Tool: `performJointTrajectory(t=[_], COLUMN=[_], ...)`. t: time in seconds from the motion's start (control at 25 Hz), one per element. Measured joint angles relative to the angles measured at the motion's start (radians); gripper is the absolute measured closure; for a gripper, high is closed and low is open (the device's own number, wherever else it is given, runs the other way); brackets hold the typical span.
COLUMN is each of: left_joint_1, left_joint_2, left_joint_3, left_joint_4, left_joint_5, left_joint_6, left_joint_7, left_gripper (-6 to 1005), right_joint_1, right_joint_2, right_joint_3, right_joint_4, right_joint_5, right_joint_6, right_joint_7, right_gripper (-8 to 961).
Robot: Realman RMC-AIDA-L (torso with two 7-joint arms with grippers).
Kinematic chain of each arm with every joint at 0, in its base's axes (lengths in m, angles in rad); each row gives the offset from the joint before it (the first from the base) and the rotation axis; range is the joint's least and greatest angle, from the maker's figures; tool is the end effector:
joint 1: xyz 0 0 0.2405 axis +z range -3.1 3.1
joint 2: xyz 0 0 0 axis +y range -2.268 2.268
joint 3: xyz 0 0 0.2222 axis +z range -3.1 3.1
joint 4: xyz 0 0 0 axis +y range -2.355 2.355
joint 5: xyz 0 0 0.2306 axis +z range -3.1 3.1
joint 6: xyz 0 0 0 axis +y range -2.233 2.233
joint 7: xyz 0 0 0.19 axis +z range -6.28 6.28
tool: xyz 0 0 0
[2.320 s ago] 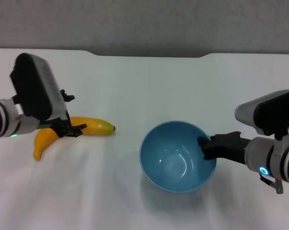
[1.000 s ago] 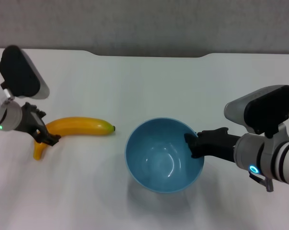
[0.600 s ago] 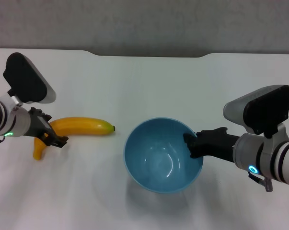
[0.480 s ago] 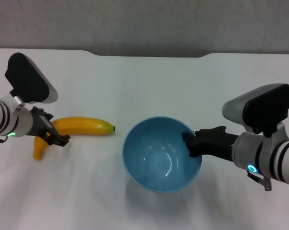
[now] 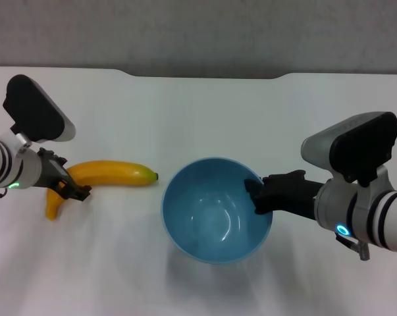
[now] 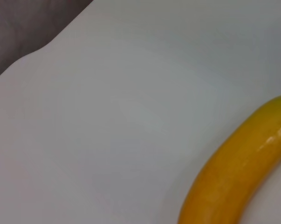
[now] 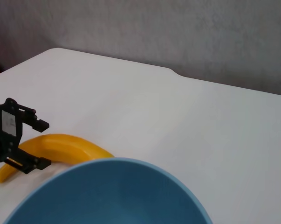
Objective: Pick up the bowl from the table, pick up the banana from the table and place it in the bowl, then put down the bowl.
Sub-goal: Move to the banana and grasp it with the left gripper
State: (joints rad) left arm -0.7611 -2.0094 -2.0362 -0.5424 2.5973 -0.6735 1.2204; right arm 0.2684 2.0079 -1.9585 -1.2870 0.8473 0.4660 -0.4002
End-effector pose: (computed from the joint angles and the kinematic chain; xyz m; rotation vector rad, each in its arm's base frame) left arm -0.3049 0.4628 -0.0194 -2.3094 -0.5267 0.4478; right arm 0.1743 0.3767 -0.1039 -2.3044 0.8916 0.2319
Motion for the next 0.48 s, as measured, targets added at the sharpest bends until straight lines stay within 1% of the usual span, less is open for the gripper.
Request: performJointTrajectory(t=[0.28, 0.48], left_joint_1=[-0.008, -0.027], left_joint_2=[0.014, 0.024], left_joint_3=[-0.032, -0.037], left_joint_4=[0.014, 0.053], left_joint_5=[-0.001, -0.001], left_joint_6=[-0.002, -0.006], left_joint_7=[-0.005, -0.009], left_gripper=[137, 136], right_joint_1=[0.0, 0.002], right_joint_2=[0.0, 0.0], right_joint_3=[-0.005, -0.009], right_joint_4=[-0.008, -0.011], right_joint_5=[-0.002, -0.002], right_joint_6=[0.0, 0.0], right_joint_7=[-0.001, -0.001], right_gripper=[905, 905])
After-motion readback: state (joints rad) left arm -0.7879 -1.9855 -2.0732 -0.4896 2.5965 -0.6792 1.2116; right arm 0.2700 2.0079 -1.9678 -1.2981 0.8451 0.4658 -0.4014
